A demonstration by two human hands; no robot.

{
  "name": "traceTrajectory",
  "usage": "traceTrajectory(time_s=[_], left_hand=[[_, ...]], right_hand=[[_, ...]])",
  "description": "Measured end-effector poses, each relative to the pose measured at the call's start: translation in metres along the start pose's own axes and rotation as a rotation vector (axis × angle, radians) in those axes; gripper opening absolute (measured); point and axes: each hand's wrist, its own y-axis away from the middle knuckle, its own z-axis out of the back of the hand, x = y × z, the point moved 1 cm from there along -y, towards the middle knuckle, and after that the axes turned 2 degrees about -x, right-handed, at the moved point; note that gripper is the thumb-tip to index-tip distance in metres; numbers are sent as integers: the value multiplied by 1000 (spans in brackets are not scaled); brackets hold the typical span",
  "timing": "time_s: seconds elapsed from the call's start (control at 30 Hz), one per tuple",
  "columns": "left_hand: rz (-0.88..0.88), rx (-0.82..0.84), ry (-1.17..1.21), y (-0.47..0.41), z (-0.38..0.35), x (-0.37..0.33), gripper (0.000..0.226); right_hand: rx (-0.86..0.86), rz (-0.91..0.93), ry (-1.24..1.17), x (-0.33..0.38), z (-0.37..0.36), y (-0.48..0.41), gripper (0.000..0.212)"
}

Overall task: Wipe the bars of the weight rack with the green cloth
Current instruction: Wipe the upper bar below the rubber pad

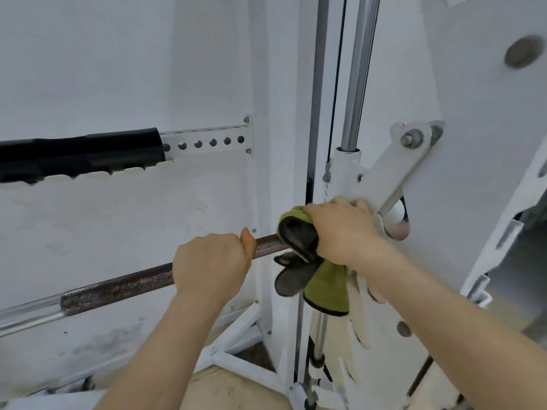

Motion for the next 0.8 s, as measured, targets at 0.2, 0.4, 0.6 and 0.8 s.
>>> traceTrajectory(time_s=[0.2,0.4,0.6,0.8], left_hand=[[35,-18,90,0,3,0,46],[61,36,150,3,3,-2,22],[-7,-58,161,8,5,1,12],[-58,-94,-1,5,-4,-1,44]], right_hand=[[-122,-92,-14,1,-19,4,37],[-399,-58,-312,79,-36,25,59],[-221,62,-91,14,-25,27,79],[-404,-189,-109,5,-49,34,59]])
